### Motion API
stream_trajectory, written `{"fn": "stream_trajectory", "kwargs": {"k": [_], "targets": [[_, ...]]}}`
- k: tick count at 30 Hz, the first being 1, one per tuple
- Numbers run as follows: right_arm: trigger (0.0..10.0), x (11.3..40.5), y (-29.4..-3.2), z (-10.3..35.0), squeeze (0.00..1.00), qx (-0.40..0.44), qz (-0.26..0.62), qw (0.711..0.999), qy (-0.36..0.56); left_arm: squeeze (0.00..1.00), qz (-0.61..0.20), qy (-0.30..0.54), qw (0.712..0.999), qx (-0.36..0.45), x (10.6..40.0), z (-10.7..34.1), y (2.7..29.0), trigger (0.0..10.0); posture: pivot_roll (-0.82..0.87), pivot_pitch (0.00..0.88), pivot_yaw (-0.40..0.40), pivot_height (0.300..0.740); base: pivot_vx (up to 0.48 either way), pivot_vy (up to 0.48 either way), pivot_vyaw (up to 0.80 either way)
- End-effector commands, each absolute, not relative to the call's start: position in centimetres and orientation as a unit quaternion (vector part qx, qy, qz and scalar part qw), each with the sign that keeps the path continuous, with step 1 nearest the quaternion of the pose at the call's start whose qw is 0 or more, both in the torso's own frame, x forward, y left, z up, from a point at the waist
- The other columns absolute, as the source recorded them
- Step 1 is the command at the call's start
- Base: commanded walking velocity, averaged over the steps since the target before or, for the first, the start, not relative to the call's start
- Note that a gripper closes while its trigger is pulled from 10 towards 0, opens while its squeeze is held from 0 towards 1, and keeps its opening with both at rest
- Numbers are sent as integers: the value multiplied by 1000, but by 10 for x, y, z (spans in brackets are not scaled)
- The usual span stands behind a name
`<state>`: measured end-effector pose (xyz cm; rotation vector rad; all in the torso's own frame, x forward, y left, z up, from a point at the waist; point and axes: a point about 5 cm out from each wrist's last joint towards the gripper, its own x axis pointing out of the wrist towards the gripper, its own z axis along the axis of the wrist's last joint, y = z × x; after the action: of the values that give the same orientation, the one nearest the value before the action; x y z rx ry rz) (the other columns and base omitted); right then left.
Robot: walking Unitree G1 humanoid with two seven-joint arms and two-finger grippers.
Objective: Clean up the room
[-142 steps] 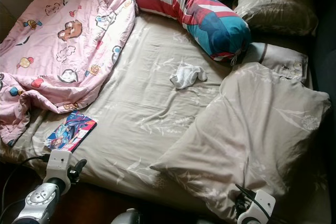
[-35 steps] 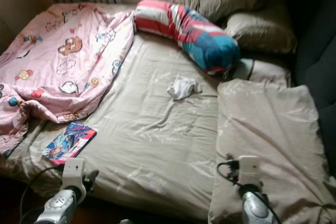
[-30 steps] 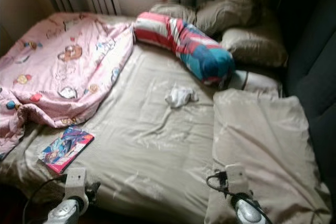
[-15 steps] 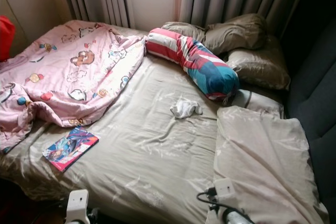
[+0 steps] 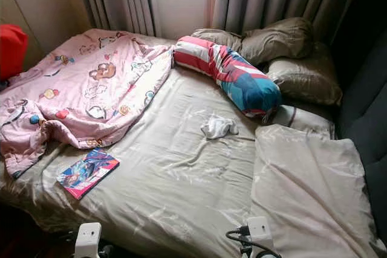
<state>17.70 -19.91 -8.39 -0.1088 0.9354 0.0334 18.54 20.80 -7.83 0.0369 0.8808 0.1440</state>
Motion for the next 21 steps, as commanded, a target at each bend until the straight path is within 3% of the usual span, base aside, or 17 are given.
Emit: {"fn": "stream_trajectory", "kwargs": {"k": [1, 14, 21], "targets": [[10000, 175, -198, -85, 0, -54, 18, 890, 452, 0, 66, 436, 897, 22, 183, -80, 210, 10000, 0, 0, -10, 740, 0, 300, 0], [10000, 168, -192, -89, 0, -65, 17, 883, 464, 0, 59, 435, 898, 36, 204, -67, 224, 10000, -38, 0, 22, 740, 0, 330, 0], [10000, 173, -196, -87, 0, -65, 13, 885, 461, 0, 69, 433, 898, 26, 200, -69, 223, 10000, -14, 0, 6, 740, 0, 349, 0]]}}
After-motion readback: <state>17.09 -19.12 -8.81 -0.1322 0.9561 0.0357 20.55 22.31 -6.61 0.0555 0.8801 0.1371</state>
